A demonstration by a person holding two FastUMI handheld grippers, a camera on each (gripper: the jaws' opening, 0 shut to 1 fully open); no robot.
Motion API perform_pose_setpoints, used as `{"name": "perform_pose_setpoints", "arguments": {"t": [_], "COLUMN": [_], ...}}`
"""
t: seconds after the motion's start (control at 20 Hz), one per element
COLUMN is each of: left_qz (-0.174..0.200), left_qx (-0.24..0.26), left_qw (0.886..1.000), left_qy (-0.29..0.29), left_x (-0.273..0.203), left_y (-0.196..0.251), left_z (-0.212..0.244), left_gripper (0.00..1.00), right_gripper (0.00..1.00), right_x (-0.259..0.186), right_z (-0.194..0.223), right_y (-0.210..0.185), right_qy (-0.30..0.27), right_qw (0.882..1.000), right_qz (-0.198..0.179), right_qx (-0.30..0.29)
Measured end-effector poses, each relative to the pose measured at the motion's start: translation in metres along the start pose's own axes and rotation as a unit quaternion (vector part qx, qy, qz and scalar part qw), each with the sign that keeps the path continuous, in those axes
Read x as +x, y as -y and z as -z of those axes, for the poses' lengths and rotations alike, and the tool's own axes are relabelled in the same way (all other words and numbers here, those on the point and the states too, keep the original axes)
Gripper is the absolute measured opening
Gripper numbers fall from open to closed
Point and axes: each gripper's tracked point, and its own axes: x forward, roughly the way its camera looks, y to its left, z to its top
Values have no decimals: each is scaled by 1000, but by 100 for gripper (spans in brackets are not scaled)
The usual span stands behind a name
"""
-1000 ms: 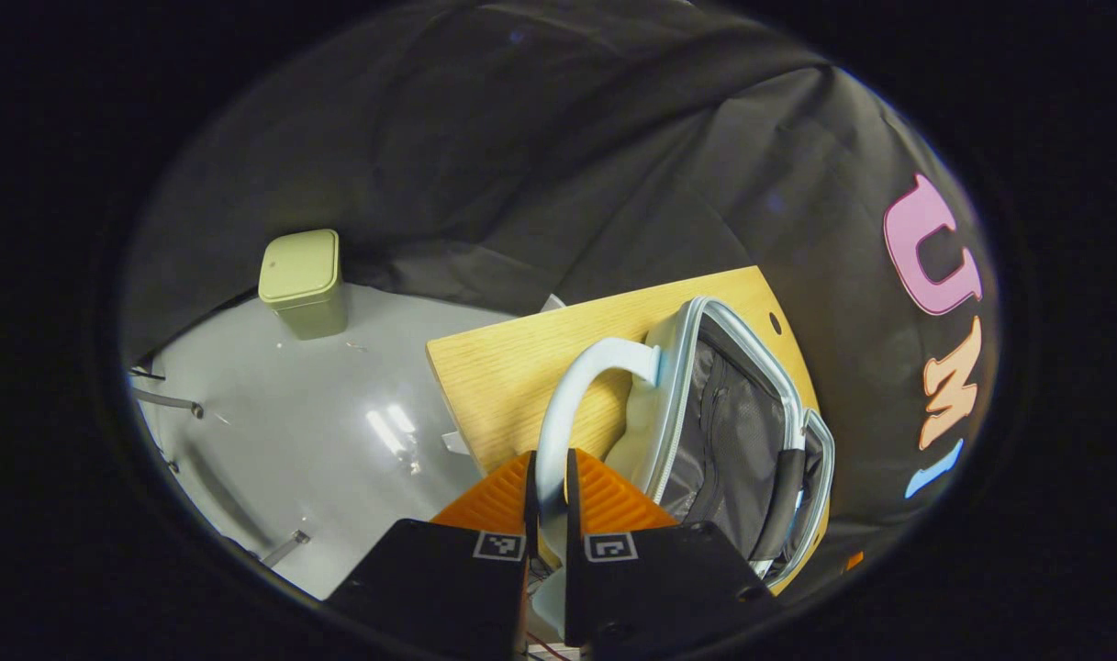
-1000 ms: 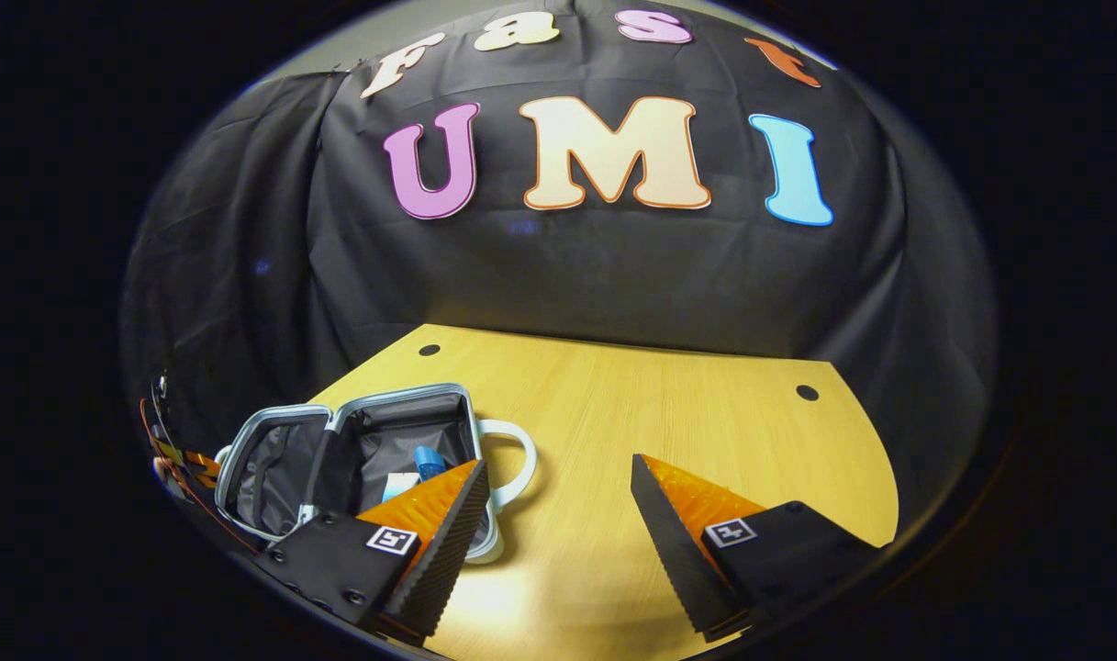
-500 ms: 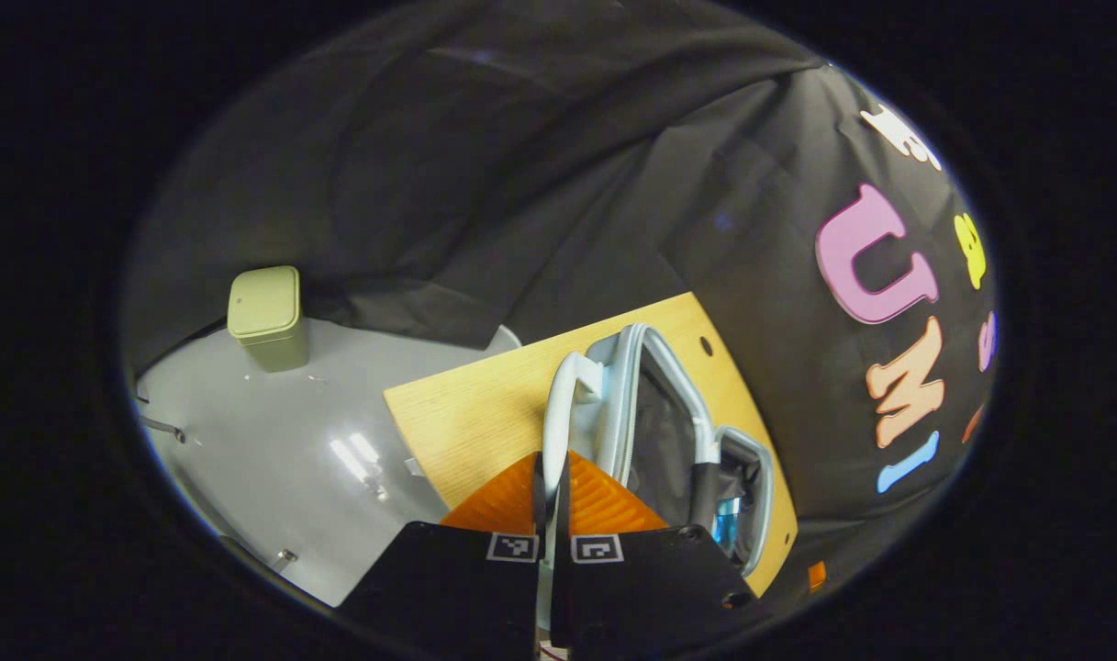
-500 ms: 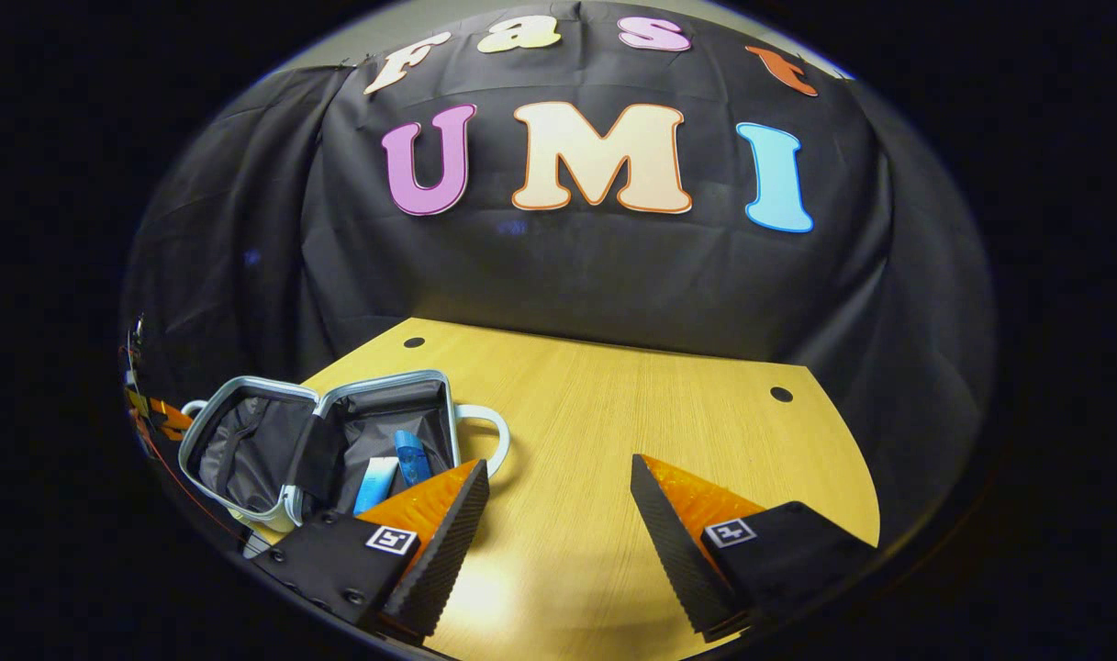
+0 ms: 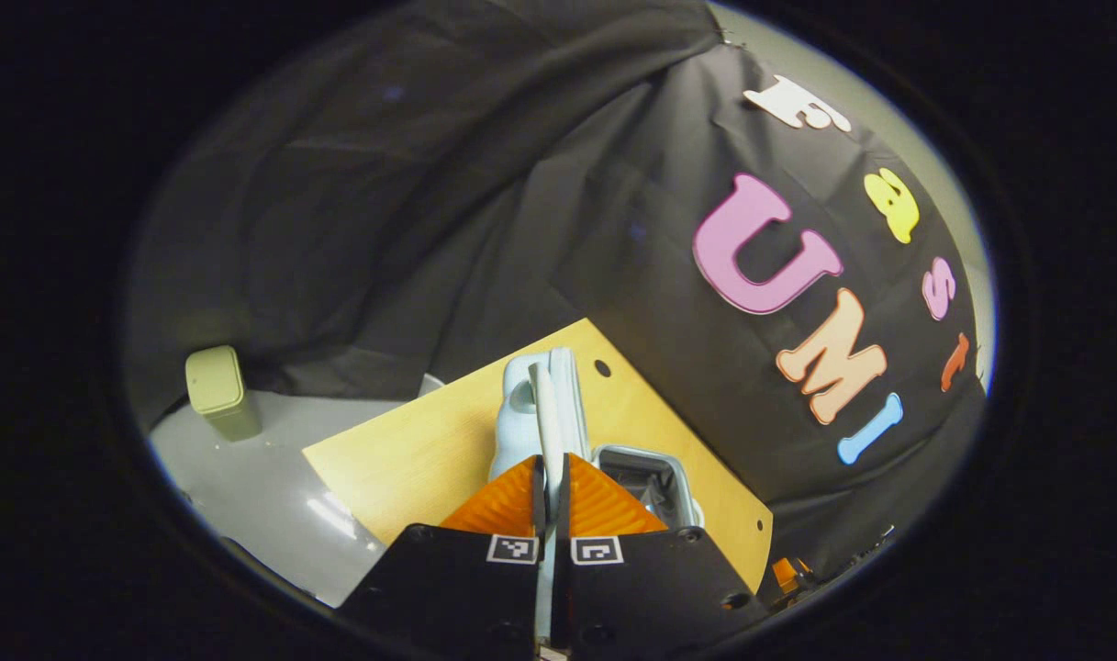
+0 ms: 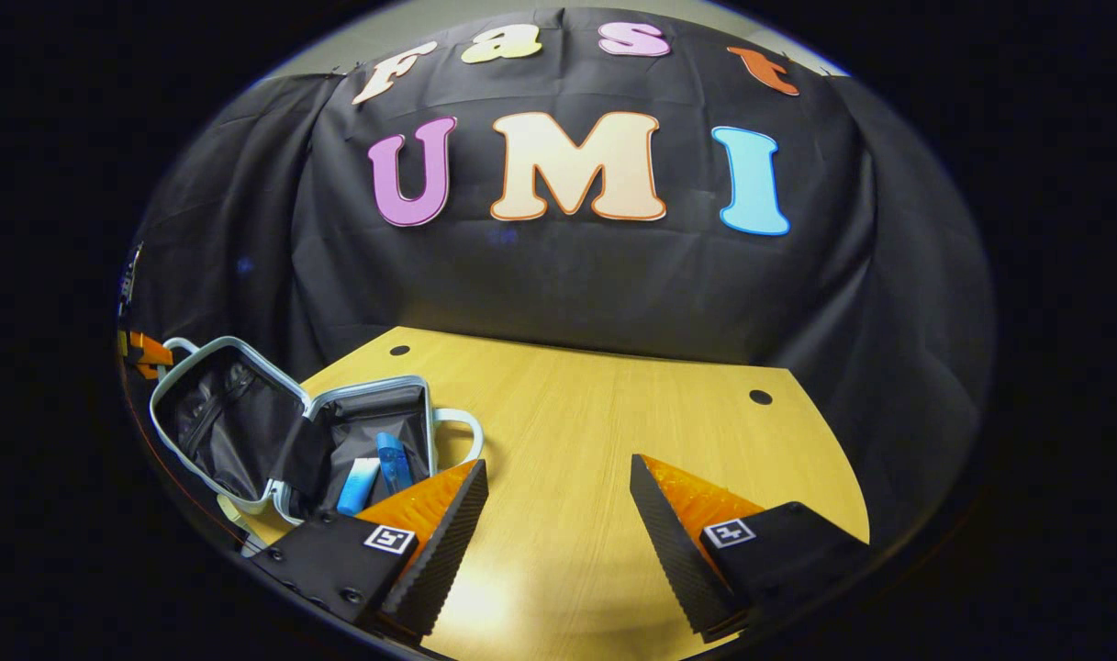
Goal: First open the suitcase, pack the skin care products into it, and then close the suitcase.
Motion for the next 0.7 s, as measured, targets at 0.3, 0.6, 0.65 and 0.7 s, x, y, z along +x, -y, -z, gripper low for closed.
{"name": "perform_pose_setpoints", "arguments": {"t": [0.3,0.6,0.65,0.7], "left_qz": [16,51,62,74], "left_qx": [79,141,153,161], "left_qw": [997,988,986,983], "left_qy": [-14,-32,-38,-46], "left_x": [9,38,43,49], "left_y": [83,173,190,206], "left_z": [-2,21,29,38], "left_gripper": [0,0,0,0], "right_gripper": [98,98,98,98], "right_x": [-7,-25,-27,-30], "right_z": [-5,-2,-3,-3], "right_y": [23,40,43,46], "right_qy": [9,15,16,17], "right_qw": [1000,999,999,998], "right_qz": [15,32,35,39], "right_qx": [18,29,33,36]}}
